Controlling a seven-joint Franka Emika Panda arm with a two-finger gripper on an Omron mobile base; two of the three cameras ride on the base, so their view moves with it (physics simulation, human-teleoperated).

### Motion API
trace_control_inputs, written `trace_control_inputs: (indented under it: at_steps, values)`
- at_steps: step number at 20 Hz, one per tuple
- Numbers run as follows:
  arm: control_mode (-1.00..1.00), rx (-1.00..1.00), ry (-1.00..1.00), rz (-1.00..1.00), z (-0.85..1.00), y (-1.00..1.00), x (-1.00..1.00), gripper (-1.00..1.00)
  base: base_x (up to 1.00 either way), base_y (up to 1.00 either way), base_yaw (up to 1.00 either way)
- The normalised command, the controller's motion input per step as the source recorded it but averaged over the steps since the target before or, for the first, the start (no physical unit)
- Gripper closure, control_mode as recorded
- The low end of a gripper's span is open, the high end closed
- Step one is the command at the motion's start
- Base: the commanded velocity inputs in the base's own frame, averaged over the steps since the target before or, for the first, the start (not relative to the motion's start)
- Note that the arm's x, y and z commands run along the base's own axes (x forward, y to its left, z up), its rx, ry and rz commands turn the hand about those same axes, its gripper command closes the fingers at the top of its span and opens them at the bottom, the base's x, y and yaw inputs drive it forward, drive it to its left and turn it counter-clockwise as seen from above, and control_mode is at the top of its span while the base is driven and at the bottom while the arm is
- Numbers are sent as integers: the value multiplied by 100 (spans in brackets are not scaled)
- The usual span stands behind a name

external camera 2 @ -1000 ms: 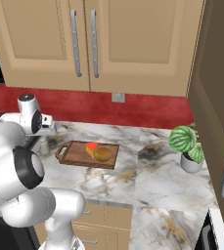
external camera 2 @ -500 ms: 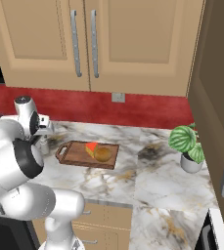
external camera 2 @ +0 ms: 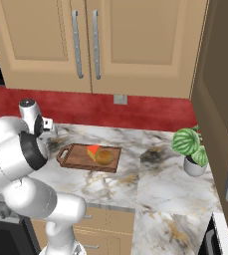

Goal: Retrieve the reheated potato from the microwave, then place the potato, cheese, and condiment on the cutting board.

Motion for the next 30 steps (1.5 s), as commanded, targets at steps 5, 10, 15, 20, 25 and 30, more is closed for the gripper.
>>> trace_control_inputs:
  at_steps: [5, 10, 15, 20, 25, 30]
  values:
    - [-100, 0, 0, 0, -11, 2, 0, -100, 0, 0, 0]
    - [-100, -2, 0, 0, -22, 0, 3, -100, 0, 0, 0]
    - [-100, 0, 0, 0, -18, 0, 7, -100, 0, 0, 0]
    - [-100, 0, 0, 0, -12, 2, 6, -100, 0, 0, 0]
    - [-100, 0, 0, 0, -7, 2, 10, -100, 0, 0, 0]
    - [-100, -4, 0, 0, -14, 1, 19, -100, 0, 0, 0]
